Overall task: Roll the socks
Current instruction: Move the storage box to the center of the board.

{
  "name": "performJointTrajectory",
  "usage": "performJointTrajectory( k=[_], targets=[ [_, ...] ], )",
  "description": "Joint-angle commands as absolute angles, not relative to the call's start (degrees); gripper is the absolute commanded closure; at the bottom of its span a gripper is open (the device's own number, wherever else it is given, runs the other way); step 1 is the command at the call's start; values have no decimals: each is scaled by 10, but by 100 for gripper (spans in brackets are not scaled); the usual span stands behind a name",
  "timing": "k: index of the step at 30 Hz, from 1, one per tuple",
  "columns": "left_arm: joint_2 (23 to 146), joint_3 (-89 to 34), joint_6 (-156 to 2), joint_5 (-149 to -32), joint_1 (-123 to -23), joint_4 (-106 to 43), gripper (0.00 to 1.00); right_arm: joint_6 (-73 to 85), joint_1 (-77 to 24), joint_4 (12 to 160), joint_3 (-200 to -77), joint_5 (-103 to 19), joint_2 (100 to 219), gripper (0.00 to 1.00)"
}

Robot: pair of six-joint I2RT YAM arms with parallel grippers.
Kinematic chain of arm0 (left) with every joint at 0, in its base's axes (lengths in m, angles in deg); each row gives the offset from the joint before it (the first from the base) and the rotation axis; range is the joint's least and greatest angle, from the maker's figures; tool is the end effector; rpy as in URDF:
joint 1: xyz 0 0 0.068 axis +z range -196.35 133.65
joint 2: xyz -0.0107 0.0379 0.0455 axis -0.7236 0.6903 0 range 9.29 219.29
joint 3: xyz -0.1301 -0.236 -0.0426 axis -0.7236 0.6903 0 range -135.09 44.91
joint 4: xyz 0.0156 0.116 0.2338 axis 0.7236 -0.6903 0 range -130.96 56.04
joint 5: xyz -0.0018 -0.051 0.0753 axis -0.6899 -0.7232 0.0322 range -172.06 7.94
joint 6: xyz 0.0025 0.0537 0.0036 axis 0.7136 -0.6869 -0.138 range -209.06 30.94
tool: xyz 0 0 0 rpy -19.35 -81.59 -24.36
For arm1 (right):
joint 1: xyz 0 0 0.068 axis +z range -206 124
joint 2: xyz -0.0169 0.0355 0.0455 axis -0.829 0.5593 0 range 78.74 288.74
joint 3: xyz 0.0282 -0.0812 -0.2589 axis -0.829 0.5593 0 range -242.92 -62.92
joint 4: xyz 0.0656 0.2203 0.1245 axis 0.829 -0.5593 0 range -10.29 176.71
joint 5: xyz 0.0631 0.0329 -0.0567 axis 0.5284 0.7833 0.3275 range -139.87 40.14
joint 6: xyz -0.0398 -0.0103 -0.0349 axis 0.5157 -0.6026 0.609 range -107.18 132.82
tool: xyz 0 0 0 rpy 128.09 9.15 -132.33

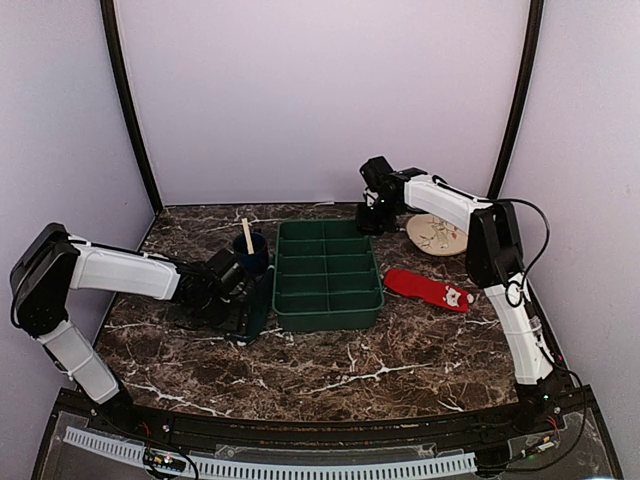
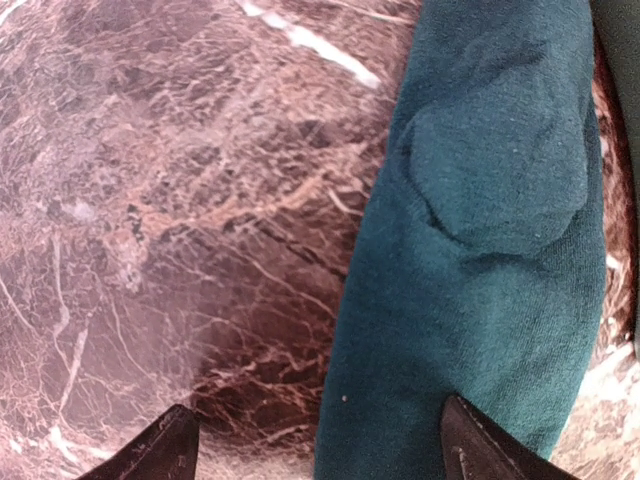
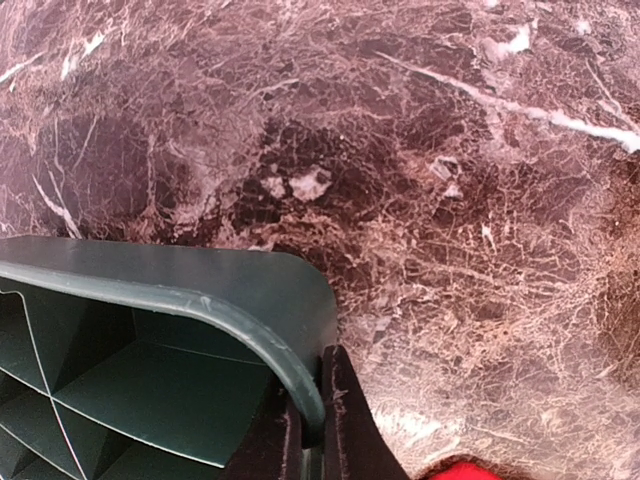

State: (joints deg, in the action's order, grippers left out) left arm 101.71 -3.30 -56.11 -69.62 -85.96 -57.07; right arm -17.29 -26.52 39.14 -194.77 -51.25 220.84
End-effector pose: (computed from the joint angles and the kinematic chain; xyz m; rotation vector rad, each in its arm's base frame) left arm 0.2288 -0.1794 0.1491 0.0978 2.6940 -0.0829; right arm 0.4691 0.2642 0.1983 0.0236 2.6208 0.3482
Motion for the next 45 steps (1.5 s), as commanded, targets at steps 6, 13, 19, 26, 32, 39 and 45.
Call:
performJointTrajectory(
  k=[6, 13, 19, 26, 32, 39, 45],
  targets=[
    [995, -13, -587, -735, -882, -631, 14, -220, -288, 504, -1983, -561, 2260, 100],
    [982, -13, -580, -735, -891, -647, 14, -267, -308, 528, -1998, -595, 2263, 100],
    [975, -16, -575, -734, -894, -657, 14, -296, -318, 529, -2015, -621, 2271, 100],
    [978, -26, -571, -732, -898, -664, 14, -333, -319, 519, -2009, -676, 2260, 100],
    [980, -31, -567, -731, -901, -661, 14, -358, -318, 530, -1986, -699, 2237, 93],
    [979, -37, -563, -726, -906, -654, 14, -349, -312, 544, -1974, -678, 2222, 76],
    [966, -44, -563, -714, -909, -650, 14, -284, -293, 608, -1894, -660, 2149, 58]
  ],
)
